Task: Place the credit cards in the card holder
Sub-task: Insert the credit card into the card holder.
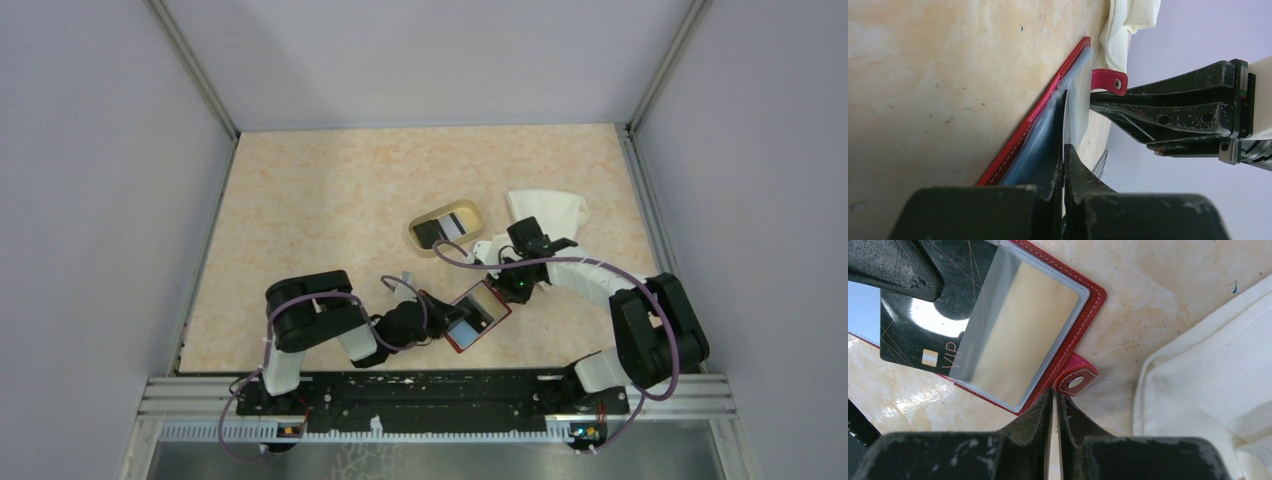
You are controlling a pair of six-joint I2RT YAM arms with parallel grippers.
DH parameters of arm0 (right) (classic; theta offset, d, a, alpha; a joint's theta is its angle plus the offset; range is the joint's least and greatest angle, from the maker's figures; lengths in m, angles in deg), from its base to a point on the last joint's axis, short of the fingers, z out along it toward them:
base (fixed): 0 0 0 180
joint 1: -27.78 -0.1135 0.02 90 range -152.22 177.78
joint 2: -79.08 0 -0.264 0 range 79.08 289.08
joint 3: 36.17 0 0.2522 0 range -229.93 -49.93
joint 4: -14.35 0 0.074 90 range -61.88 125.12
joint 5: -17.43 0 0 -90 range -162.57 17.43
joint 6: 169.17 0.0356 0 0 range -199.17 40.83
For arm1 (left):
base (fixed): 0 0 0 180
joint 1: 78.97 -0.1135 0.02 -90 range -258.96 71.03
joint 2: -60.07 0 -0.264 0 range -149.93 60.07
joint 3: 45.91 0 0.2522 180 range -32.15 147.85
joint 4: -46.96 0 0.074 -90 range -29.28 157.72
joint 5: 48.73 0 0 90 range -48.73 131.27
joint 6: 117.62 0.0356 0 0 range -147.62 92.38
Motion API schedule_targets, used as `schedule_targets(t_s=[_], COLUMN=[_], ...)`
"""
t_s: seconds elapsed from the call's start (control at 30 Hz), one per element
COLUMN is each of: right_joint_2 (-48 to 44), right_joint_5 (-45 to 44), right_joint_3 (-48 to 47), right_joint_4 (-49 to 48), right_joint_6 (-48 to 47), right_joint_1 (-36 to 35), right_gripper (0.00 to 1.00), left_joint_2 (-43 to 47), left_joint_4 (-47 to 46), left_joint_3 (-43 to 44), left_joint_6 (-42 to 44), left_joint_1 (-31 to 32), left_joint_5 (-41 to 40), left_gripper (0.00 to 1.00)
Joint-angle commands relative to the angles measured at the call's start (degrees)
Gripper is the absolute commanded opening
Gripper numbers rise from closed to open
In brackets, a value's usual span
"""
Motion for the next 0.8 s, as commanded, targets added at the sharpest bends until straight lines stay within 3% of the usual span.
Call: schedule_targets(t_s=[0.0,0.5,0.77], right_joint_2=[2.04,1.53,-7.67], right_joint_5=[0.27,0.46,0.17], right_joint_3=[0.19,-0.19,-0.85], right_joint_4=[0.89,0.92,0.59], right_joint_6=[0.04,0.44,0.80], right_joint_1=[-1.23,-1.41,-0.65], right_gripper=[0.08,0.08,0.19], left_joint_2=[1.20,-2.28,-4.42], left_joint_4=[9.15,7.86,4.68], left_joint_3=[1.38,4.63,3.86], left_joint_6=[-1.78,-0.83,-1.78], left_joint_1=[0.23,-0.78,-1.26], left_joint_5=[1.27,1.39,2.44], left_gripper=[0.00,0.02,0.04])
